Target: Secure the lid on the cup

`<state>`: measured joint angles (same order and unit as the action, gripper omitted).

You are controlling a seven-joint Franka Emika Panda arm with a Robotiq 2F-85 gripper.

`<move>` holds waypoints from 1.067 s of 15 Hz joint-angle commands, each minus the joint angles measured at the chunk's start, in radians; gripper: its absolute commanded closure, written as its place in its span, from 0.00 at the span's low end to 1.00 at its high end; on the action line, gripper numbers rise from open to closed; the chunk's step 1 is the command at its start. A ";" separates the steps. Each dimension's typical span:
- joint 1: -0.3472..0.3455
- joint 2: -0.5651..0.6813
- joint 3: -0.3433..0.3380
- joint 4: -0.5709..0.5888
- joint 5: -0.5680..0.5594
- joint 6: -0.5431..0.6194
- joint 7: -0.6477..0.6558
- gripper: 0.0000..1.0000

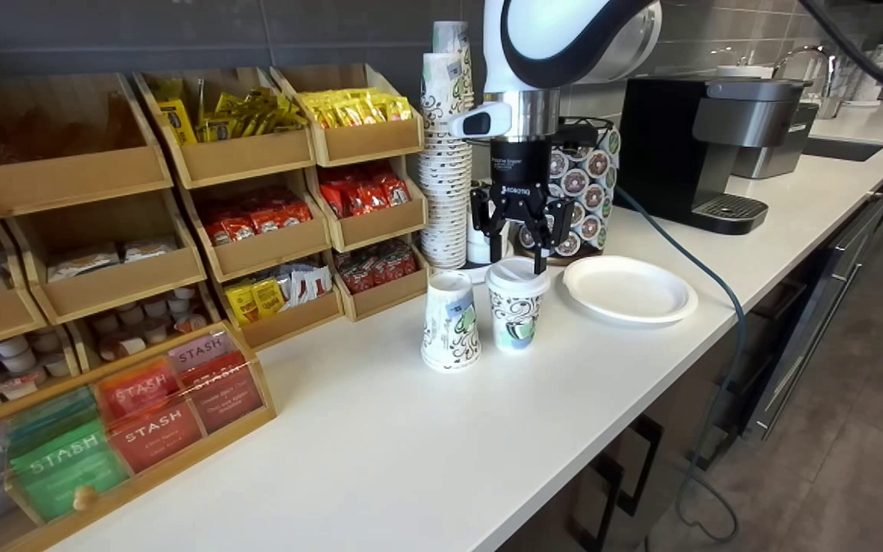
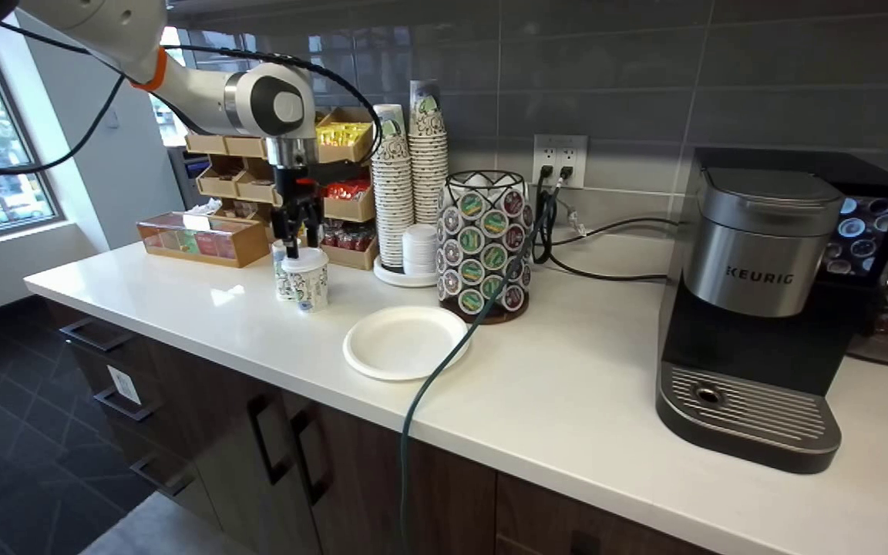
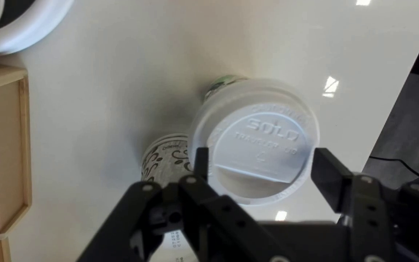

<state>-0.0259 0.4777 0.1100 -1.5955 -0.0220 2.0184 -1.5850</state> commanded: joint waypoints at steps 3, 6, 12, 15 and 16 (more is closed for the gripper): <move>0.003 0.032 -0.004 0.021 -0.011 -0.016 0.004 0.23; 0.002 0.052 -0.003 0.034 -0.009 -0.021 0.000 0.24; -0.002 0.083 0.000 0.055 -0.002 -0.035 -0.010 0.24; -0.005 0.096 0.002 0.060 0.001 -0.039 -0.017 0.24; -0.006 0.100 0.002 0.061 0.001 -0.038 -0.020 0.24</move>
<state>-0.0267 0.5218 0.1099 -1.5553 -0.0217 1.9948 -1.5861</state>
